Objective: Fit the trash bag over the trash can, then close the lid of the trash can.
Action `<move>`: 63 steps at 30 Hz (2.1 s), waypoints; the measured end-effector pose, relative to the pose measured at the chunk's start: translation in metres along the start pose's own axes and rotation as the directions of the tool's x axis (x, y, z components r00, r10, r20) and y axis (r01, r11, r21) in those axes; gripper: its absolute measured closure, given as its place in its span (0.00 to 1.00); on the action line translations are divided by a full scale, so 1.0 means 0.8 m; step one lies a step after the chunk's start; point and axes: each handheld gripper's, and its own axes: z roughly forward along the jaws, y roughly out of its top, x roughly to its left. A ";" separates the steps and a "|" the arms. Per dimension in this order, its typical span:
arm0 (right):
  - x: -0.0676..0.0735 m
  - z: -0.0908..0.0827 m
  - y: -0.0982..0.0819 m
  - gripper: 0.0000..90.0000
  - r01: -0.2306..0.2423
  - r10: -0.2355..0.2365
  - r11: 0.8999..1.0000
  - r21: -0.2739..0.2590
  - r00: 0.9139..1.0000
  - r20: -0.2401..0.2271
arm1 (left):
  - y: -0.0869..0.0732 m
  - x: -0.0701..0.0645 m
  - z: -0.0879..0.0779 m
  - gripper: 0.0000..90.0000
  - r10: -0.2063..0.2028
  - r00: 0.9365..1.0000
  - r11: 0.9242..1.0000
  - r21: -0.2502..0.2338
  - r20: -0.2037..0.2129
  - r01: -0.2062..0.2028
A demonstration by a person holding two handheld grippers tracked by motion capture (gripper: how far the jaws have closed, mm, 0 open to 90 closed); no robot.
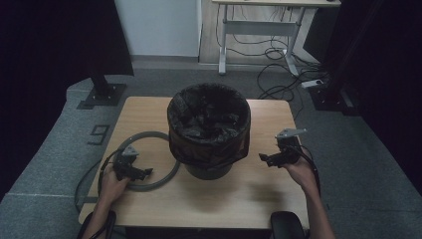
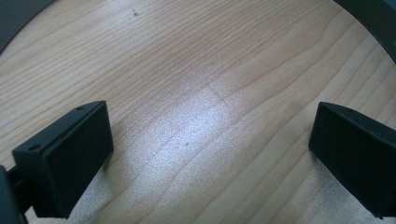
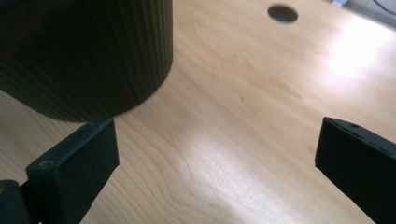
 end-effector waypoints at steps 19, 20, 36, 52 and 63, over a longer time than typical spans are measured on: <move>0.013 0.060 -0.083 0.00 -0.027 0.021 0.995 0.097 0.998 0.067 | 0.000 0.000 0.000 0.00 -0.002 1.000 1.000 0.000 -0.002 0.002; 0.014 0.063 -0.085 0.00 -0.026 0.019 0.993 0.111 0.998 0.067 | 0.000 0.000 0.000 0.00 -0.002 1.000 1.000 0.000 -0.002 0.002; 0.009 0.080 -0.102 0.00 -0.099 0.097 0.994 0.045 0.994 0.054 | 0.000 0.000 0.000 0.00 -0.007 1.000 1.000 -0.002 -0.006 0.007; 0.011 0.083 -0.099 0.00 -0.116 0.113 0.992 0.044 0.991 0.071 | 0.011 0.009 -0.016 0.00 0.046 0.997 0.999 0.016 -0.068 -0.045; 0.011 0.084 -0.098 0.00 -0.118 0.115 0.992 0.044 0.991 0.073 | 0.024 0.060 -0.034 0.00 -0.044 0.989 0.999 -0.002 -0.141 0.045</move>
